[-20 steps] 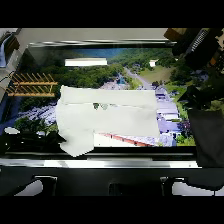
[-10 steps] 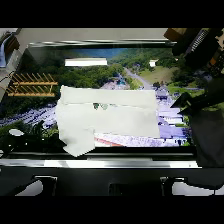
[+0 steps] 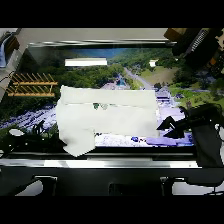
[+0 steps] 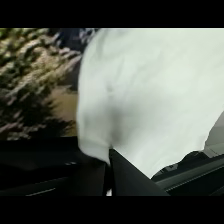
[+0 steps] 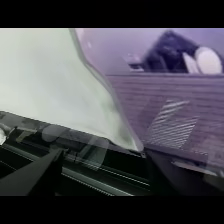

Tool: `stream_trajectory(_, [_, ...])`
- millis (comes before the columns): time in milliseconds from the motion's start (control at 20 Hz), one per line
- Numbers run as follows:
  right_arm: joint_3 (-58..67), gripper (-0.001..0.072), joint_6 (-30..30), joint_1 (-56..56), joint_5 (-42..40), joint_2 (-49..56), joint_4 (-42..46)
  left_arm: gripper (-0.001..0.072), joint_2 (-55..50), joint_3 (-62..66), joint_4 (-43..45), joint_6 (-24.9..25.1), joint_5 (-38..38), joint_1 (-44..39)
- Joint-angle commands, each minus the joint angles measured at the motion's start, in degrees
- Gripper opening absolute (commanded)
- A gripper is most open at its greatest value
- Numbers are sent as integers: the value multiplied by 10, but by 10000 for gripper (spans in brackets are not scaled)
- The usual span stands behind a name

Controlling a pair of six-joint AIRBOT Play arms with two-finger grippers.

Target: Fold the clothes and pants, and hang the long-sleeved shirts on hangers.

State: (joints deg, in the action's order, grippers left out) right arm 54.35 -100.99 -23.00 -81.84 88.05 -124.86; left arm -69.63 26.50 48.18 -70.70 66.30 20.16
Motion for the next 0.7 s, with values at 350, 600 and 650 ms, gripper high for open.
stream_trajectory(350, [-48,531,-10,42,70,1,-6,17,0,0,0,0,0,0])
stream_trajectory(600, [-48,37,-2,75,73,-12,0,15,8,4,0,-3,8,3])
stream_trajectory(650, [-48,37,0,75,66,-26,7,15,17,9,0,-7,18,7])
